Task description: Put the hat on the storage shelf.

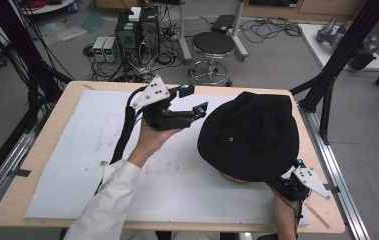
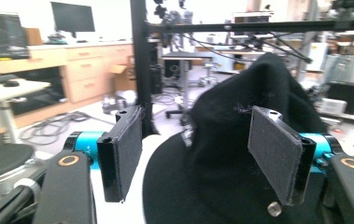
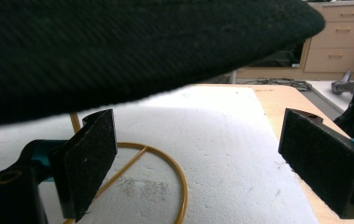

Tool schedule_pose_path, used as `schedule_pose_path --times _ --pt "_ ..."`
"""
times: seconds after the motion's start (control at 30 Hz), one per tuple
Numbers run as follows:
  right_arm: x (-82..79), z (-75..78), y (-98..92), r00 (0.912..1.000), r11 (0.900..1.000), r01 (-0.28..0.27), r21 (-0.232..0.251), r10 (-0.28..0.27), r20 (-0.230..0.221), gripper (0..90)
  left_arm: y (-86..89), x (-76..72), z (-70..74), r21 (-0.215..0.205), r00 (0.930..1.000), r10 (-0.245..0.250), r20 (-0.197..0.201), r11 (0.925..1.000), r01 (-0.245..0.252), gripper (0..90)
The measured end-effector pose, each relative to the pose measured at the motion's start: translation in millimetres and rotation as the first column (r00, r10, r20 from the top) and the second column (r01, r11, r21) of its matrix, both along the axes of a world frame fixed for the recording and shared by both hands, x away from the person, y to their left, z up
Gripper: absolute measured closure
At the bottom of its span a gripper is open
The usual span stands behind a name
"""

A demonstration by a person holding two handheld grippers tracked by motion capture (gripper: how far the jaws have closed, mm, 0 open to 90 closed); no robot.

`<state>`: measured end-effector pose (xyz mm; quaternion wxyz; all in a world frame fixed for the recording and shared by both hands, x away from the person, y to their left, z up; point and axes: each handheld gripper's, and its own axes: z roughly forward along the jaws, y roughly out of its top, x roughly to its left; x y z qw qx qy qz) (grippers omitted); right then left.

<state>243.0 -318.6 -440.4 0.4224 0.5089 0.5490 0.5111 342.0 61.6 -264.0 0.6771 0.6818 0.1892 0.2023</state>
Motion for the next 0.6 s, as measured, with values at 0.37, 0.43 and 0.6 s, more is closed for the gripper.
schedule_pose_path --times 0.37,0.43,0.6 --pt "-0.7 0.2 -0.5 1.0 1.0 -0.001 -0.007 0.001 0.001 10.8 54.5 -12.4 -8.7 -0.016 0.9821 0.186 0.028 0.9824 -0.186 33.1" --pt "-0.5 0.1 -0.4 1.0 1.0 -0.002 -0.005 0.002 0.0 10.8 65.9 -15.6 -9.0 -0.029 0.9754 0.218 0.029 0.9756 -0.217 33.1" --pt "0.7 -0.3 -0.3 1.0 1.0 -0.007 -0.013 0.007 -0.003 10.8 89.4 -20.9 -11.0 -0.081 0.958 0.287 0.011 0.9551 -0.285 33.5"
